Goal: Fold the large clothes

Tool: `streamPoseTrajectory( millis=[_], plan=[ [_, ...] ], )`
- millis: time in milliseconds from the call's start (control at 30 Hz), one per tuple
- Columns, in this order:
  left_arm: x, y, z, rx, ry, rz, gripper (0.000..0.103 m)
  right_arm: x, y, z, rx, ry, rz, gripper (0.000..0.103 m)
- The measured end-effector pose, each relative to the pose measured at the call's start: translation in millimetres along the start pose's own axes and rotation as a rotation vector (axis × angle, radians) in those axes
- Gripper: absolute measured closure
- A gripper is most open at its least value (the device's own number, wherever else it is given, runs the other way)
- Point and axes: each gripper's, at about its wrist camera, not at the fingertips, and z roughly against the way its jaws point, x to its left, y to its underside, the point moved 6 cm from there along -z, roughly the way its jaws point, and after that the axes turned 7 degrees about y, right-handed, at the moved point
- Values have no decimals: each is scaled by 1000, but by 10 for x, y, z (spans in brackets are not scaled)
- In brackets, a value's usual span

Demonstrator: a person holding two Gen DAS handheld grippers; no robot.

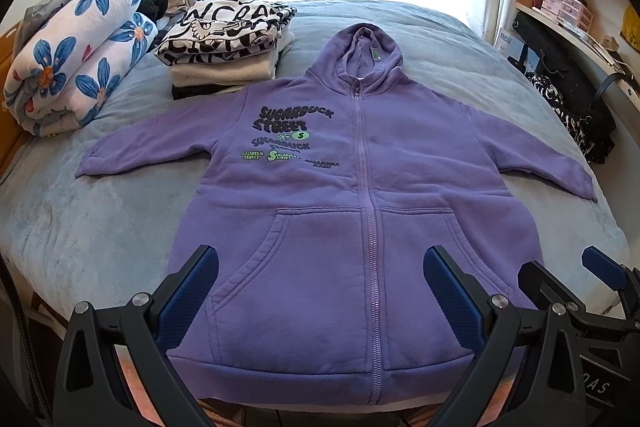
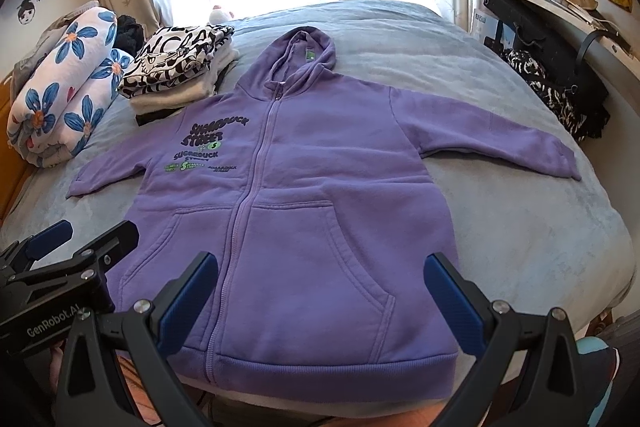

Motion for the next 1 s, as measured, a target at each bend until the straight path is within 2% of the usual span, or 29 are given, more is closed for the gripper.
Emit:
streamPoseTrajectory(
  millis=[1000],
  plan=[
    [77, 49, 35, -4, -19, 6, 2, 48, 55, -23, 13, -2, 11, 0]
  ],
)
